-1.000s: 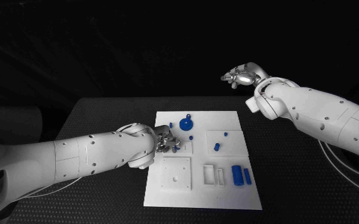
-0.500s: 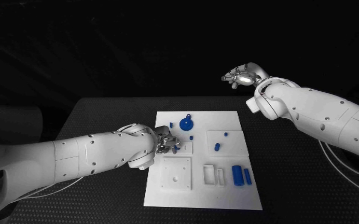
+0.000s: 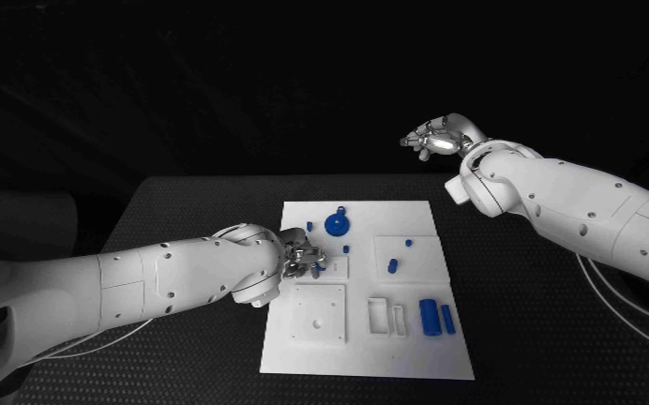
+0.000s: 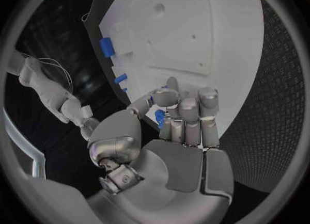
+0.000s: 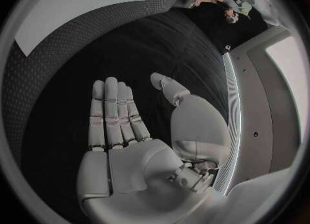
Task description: Assemble the parts on the task board
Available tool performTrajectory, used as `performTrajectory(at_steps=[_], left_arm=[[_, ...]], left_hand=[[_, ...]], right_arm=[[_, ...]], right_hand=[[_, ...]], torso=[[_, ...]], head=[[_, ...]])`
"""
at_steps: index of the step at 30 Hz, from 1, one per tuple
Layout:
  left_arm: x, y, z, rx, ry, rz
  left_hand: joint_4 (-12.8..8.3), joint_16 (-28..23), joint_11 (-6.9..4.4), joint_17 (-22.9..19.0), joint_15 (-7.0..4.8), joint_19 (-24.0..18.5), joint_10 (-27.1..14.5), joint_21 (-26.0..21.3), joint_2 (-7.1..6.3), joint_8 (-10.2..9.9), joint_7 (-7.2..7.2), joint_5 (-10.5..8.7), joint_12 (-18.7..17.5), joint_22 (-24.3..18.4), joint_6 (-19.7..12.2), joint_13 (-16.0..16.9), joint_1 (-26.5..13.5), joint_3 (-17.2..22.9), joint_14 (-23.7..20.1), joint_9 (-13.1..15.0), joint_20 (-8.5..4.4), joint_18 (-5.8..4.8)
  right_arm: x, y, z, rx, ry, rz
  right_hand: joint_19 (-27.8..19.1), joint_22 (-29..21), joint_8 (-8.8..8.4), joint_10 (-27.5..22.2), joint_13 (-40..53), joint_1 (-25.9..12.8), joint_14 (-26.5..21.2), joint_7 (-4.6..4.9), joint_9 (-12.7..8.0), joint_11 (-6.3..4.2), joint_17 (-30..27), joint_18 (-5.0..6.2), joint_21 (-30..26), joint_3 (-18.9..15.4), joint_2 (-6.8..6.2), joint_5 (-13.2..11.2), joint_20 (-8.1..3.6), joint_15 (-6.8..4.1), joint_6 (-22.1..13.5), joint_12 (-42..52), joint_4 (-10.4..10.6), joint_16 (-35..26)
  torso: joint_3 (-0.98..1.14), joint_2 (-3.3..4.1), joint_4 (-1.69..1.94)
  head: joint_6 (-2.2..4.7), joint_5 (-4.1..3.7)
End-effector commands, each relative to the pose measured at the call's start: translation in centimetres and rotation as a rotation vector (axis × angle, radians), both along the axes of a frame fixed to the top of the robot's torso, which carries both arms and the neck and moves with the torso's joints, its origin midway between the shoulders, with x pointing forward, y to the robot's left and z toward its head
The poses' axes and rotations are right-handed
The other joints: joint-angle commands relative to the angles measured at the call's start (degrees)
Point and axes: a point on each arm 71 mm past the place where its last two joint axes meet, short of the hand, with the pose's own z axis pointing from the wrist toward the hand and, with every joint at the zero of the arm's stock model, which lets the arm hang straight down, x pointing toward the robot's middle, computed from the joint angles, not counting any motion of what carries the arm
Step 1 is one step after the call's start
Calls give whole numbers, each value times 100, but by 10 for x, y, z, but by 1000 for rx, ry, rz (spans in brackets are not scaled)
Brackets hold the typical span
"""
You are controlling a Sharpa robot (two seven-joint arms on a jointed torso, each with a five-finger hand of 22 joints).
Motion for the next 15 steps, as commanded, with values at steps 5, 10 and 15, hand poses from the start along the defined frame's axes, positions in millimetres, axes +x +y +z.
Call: performTrajectory(at_steps=[5,10,15], left_arm=[[-4,-4,-6,16,62,-23],[-5,-7,-6,19,70,-36],[-5,-9,-6,18,73,-44]], left_hand=[[-145,42,-184,11,-341,16,-189,22,69,25,-515,75,37,83,895,0,1,288,300,-6,-650,95],[-166,33,-179,9,-340,19,-192,23,29,27,-512,-1,45,81,888,0,-22,291,298,-6,-650,97],[-81,15,-172,6,-335,29,-191,15,-121,32,-507,-175,57,70,880,-11,-52,257,297,-10,-652,101]], right_arm=[[0,1,-1,0,4,13],[0,2,-1,0,4,14],[0,1,-1,-1,6,14]], right_hand=[[-14,11,16,-49,-15,-39,-49,22,-7,-9,-12,84,-41,-12,30,42,35,-11,-22,29,-7,27],[-13,13,16,-51,-21,-39,-50,22,-8,-9,-15,84,-42,-12,29,52,35,-11,-22,33,-7,30],[-13,15,17,-52,-29,-37,-51,22,-9,-9,-19,84,-44,-11,30,64,35,-11,-21,38,-9,33]], torso=[[2,4,-1],[1,4,-5],[-2,4,-3]], head=[[-6,6],[2,8],[-5,4]])
